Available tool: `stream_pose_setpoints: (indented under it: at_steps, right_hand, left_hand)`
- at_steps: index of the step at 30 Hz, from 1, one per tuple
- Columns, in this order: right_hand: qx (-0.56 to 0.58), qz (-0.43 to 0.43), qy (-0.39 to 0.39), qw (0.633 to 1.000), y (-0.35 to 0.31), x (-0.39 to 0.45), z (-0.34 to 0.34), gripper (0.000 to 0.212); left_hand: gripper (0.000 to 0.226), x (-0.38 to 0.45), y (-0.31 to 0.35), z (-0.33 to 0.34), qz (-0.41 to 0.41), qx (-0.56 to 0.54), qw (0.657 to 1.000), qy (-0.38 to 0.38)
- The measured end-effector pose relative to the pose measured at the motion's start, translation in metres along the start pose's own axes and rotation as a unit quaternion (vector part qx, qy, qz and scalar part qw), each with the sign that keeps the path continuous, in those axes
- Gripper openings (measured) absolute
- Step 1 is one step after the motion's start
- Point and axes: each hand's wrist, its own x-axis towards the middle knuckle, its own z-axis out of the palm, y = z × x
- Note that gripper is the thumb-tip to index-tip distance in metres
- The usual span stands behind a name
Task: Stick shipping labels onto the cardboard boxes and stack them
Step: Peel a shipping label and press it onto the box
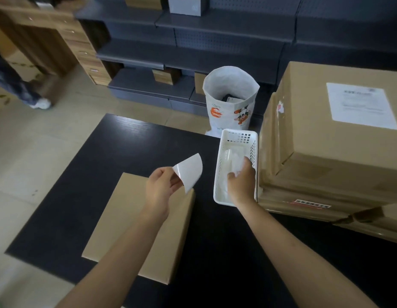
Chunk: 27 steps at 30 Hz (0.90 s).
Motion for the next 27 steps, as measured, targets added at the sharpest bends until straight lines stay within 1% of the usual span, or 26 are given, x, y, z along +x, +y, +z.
stream_pose_setpoints:
  at_steps: [2,4,5,7,9,15,18,20,22,23,25,27]
  right_hand:
    - [-0.071,0.0,-0.034,0.997,-0.004,0.016,0.005,0.072]
    - [-0.167,0.002,-0.084,0.982,-0.008,0.027,0.006,0.075]
    - [-0.191,-0.002,-0.097,0.977,-0.009,0.03,0.006,0.074]
    - [-0.204,-0.016,-0.109,0.973,-0.006,0.033,0.008,0.071]
    - [-0.205,-0.036,-0.104,0.972,-0.001,0.029,0.01,0.063]
    - [-0.145,-0.091,-0.002,0.985,0.003,-0.001,0.01,0.03]
    - [-0.102,-0.093,0.004,0.99,-0.006,-0.017,0.012,0.019]
    - [-0.054,-0.078,-0.006,0.995,-0.016,-0.025,0.012,0.016]
    - [0.0,-0.048,-0.02,0.999,-0.025,-0.031,0.012,0.007]
    - [0.03,-0.02,-0.033,0.999,-0.03,-0.033,0.013,0.01]
    - [0.066,0.04,-0.075,0.994,-0.04,-0.036,0.013,0.029]
    - [0.078,0.087,-0.132,0.984,-0.048,-0.04,0.01,0.045]
  left_hand:
    - [0.013,-0.001,-0.004,0.002,0.003,0.011,1.0,-0.014]
    - [0.013,0.0,-0.006,0.003,0.006,0.024,0.999,-0.024]
    - [0.013,0.001,-0.006,0.002,0.005,0.029,0.999,-0.025]
    - [0.012,0.003,-0.007,0.001,0.001,0.032,0.999,-0.027]
    - [0.011,0.004,-0.008,0.001,-0.005,0.034,0.999,-0.029]
    - [0.012,0.01,-0.015,0.007,-0.013,0.036,0.999,-0.036]
    - [0.011,0.008,-0.017,0.011,-0.006,0.053,0.997,-0.048]
    - [0.012,0.006,-0.017,0.013,-0.003,0.067,0.997,-0.047]
    - [0.012,0.003,-0.015,0.013,0.008,0.082,0.995,-0.049]
    - [0.012,0.002,-0.015,0.012,0.02,0.096,0.994,-0.052]
    - [0.012,-0.002,-0.014,0.009,0.058,0.137,0.987,-0.067]
    - [0.013,-0.008,-0.012,0.004,0.117,0.207,0.967,-0.093]
